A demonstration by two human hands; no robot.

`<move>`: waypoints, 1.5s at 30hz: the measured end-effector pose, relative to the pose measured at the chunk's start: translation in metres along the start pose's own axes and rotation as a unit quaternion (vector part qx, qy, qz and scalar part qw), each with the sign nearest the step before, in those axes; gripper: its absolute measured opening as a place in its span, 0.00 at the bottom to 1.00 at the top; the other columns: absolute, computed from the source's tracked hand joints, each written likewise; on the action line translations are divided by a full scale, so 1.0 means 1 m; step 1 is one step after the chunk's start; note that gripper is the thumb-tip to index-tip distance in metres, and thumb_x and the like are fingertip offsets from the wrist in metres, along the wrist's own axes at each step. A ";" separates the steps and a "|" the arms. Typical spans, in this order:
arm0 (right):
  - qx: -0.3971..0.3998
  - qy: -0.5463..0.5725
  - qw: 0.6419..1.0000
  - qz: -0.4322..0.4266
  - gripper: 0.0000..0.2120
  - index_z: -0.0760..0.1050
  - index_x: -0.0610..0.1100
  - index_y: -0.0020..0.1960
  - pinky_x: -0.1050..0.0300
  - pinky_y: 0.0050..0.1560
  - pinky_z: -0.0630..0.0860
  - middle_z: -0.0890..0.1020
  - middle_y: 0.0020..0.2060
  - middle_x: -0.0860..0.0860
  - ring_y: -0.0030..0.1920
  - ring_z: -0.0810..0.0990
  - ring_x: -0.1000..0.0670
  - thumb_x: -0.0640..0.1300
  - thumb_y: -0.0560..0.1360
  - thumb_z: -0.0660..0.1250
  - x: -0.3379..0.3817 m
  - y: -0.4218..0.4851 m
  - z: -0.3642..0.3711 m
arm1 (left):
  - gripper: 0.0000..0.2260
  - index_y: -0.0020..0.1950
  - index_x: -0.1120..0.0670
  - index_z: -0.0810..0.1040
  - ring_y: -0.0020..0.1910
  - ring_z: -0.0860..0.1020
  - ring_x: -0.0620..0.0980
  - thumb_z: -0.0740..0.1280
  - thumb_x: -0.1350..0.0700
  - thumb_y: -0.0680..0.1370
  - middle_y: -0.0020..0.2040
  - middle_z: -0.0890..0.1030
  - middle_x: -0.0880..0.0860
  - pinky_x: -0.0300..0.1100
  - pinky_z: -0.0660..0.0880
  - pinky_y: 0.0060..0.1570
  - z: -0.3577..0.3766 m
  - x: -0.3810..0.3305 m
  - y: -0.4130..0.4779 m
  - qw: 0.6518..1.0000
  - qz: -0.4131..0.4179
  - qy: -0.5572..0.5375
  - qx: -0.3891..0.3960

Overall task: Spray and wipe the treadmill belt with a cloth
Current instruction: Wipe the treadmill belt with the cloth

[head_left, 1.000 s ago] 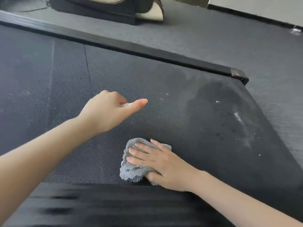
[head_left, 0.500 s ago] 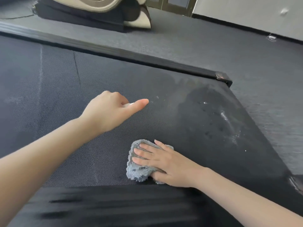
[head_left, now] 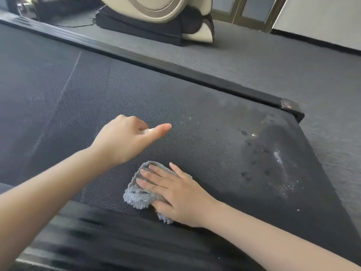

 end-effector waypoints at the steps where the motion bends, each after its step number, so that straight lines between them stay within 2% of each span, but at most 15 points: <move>1: -0.005 -0.003 1.000 -0.006 0.26 0.53 0.53 0.76 0.50 0.74 0.37 0.53 0.76 0.57 0.75 0.41 0.59 0.53 0.79 0.50 -0.001 0.001 0.000 | 0.46 0.32 0.65 0.72 0.29 0.76 0.59 0.48 0.20 0.65 0.28 0.78 0.62 0.57 0.78 0.39 -0.001 0.000 -0.002 1.000 -0.008 0.005 -0.004; 5: -0.004 -0.017 0.999 -0.043 0.27 0.51 0.54 0.76 0.51 0.74 0.35 0.52 0.76 0.58 0.75 0.42 0.59 0.55 0.78 0.47 -0.012 0.003 -0.001 | 0.38 0.28 0.58 0.66 0.25 0.68 0.52 0.49 0.21 0.66 0.23 0.69 0.54 0.56 0.77 0.37 -0.004 -0.008 -0.016 0.998 -0.058 0.014 -0.024; 11: -0.026 -0.008 0.997 -0.076 0.29 0.56 0.54 0.76 0.48 0.75 0.44 0.56 0.75 0.58 0.75 0.47 0.59 0.58 0.75 0.43 -0.026 0.009 -0.005 | 0.43 0.31 0.64 0.67 0.25 0.67 0.52 0.50 0.21 0.65 0.24 0.69 0.55 0.56 0.76 0.37 -0.018 -0.025 -0.039 0.988 -0.148 0.026 -0.047; 15: -0.015 -0.008 0.998 -0.066 0.31 0.53 0.55 0.76 0.48 0.75 0.44 0.53 0.76 0.59 0.75 0.44 0.60 0.59 0.74 0.40 -0.039 0.012 -0.011 | 0.42 0.31 0.65 0.68 0.24 0.67 0.52 0.49 0.23 0.66 0.24 0.71 0.58 0.54 0.74 0.34 -0.030 -0.038 -0.056 0.983 -0.166 0.052 -0.054; 18: -0.008 -0.020 0.998 -0.064 0.26 0.50 0.56 0.76 0.48 0.75 0.42 0.51 0.76 0.59 0.75 0.42 0.60 0.57 0.79 0.46 -0.049 0.017 -0.014 | 0.40 0.29 0.62 0.66 0.24 0.68 0.52 0.49 0.23 0.66 0.23 0.70 0.57 0.54 0.74 0.34 -0.022 -0.032 -0.059 0.982 -0.171 0.060 -0.059; 22: -0.016 -0.040 0.997 -0.069 0.25 0.48 0.56 0.76 0.49 0.75 0.39 0.49 0.76 0.59 0.75 0.41 0.59 0.56 0.81 0.49 -0.069 0.028 -0.019 | 0.35 0.27 0.57 0.62 0.22 0.63 0.48 0.49 0.23 0.66 0.21 0.64 0.49 0.45 0.65 0.26 0.001 -0.035 -0.053 0.986 -0.141 0.073 -0.053; 27: -0.019 -0.052 0.998 -0.041 0.26 0.44 0.57 0.76 0.48 0.75 0.40 0.46 0.75 0.60 0.74 0.40 0.61 0.56 0.81 0.49 -0.106 0.047 -0.028 | 0.35 0.28 0.56 0.62 0.23 0.64 0.49 0.48 0.22 0.65 0.22 0.64 0.50 0.46 0.66 0.29 0.012 -0.031 -0.041 0.986 -0.150 0.069 -0.032; 31: -0.027 -0.034 0.999 -0.033 0.25 0.49 0.59 0.76 0.50 0.75 0.39 0.50 0.75 0.62 0.74 0.42 0.62 0.55 0.80 0.51 -0.132 0.067 -0.035 | 0.34 0.28 0.56 0.58 0.24 0.62 0.50 0.47 0.23 0.64 0.22 0.61 0.49 0.43 0.60 0.27 0.015 -0.032 -0.030 0.984 -0.159 0.079 -0.026; 36: -0.030 -0.036 0.999 -0.009 0.25 0.49 0.58 0.76 0.49 0.75 0.38 0.50 0.75 0.62 0.74 0.42 0.62 0.56 0.80 0.49 -0.172 0.092 -0.050 | 0.34 0.27 0.55 0.58 0.22 0.61 0.47 0.48 0.22 0.64 0.21 0.60 0.47 0.44 0.62 0.27 0.019 -0.028 -0.016 0.986 -0.149 0.073 -0.021; 41: -0.036 -0.040 0.997 0.061 0.25 0.46 0.56 0.76 0.50 0.75 0.37 0.49 0.76 0.59 0.75 0.43 0.61 0.56 0.81 0.47 -0.219 0.115 -0.070 | 0.35 0.27 0.55 0.59 0.21 0.63 0.47 0.48 0.21 0.64 0.19 0.61 0.47 0.42 0.61 0.27 0.022 -0.023 0.001 0.986 -0.147 0.081 -0.011; 45: -0.044 -0.055 0.990 0.120 0.26 0.46 0.54 0.77 0.50 0.75 0.39 0.48 0.76 0.57 0.75 0.44 0.59 0.56 0.81 0.45 -0.267 0.134 -0.081 | 0.35 0.27 0.54 0.58 0.21 0.60 0.46 0.48 0.20 0.64 0.19 0.61 0.47 0.41 0.62 0.26 0.025 -0.018 0.012 0.986 -0.149 0.073 -0.010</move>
Point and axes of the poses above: each hand's wrist, its own y-axis towards the middle knuckle, its own z-axis out of the palm, x = y × z, the point moved 5 cm from there along y, towards the middle knuckle
